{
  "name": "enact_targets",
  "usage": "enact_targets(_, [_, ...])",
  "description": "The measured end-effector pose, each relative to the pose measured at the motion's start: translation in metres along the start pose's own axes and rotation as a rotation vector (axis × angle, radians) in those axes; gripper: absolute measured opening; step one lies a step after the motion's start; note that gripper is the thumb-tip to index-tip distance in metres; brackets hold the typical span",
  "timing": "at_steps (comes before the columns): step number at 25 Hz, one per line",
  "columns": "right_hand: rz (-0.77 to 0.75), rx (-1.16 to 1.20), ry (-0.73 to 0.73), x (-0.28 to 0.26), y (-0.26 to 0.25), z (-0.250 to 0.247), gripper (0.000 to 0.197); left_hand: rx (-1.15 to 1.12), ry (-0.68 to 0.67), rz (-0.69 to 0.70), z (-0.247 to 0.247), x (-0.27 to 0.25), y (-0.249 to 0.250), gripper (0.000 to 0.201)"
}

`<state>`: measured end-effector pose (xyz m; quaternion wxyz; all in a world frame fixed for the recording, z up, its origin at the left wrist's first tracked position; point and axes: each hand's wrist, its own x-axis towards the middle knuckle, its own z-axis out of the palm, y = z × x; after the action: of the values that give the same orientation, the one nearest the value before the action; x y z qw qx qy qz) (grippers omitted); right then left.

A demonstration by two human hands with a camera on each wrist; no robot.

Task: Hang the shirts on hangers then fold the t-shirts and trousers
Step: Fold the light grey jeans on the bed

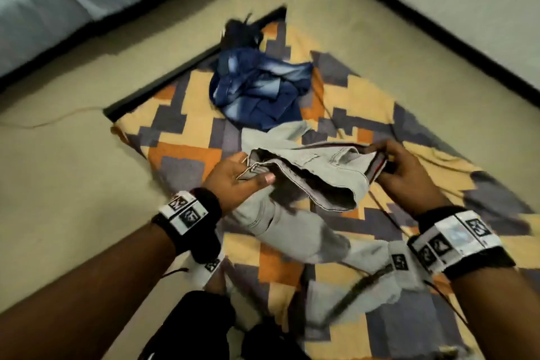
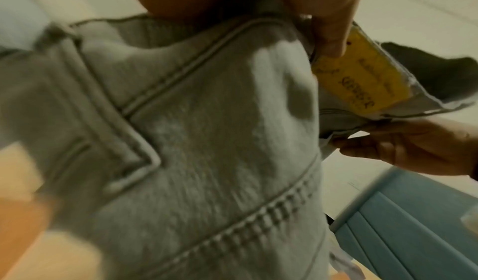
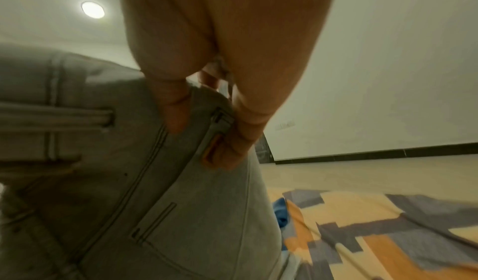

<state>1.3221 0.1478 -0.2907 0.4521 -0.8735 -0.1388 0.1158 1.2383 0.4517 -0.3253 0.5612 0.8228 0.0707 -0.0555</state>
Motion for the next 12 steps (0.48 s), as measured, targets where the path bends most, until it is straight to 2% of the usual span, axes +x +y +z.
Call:
enact_targets(1, [0.009,0.033,0.007,-0.013,-0.022,-0.013,0.029,0.079,-0.023,0.099,-0.015,-0.002,0.029,0.056])
enact_targets(3, [-0.048,-0.006,0.075,-0.027,-0.055,-0.028,0.024,0.155,-0.099,0.238,-0.042,-0.002,0.072,0.064])
enact_targets(6, [-0.112,-0.033,0.202,-0.031,-0.112,-0.053,0.021,0.279,-0.199,0.391,-0.086,0.017,0.134,0.055])
enact_targets(9, [-0.086,0.152,0.298,-0.024,-0.178,-0.070,0.037,0.328,-0.294,0.514,-0.133,0.047,0.198,0.047])
enact_targets(10, [-0.094,0.215,0.323,-0.020,-0.203,-0.072,0.039,0.348,-0.354,0.555,-0.148,0.057,0.217,0.040])
enact_targets(12, [-0.109,0.253,0.337,-0.011,-0.242,-0.079,0.039,0.413,-0.468,0.620,-0.173,0.075,0.250,0.039])
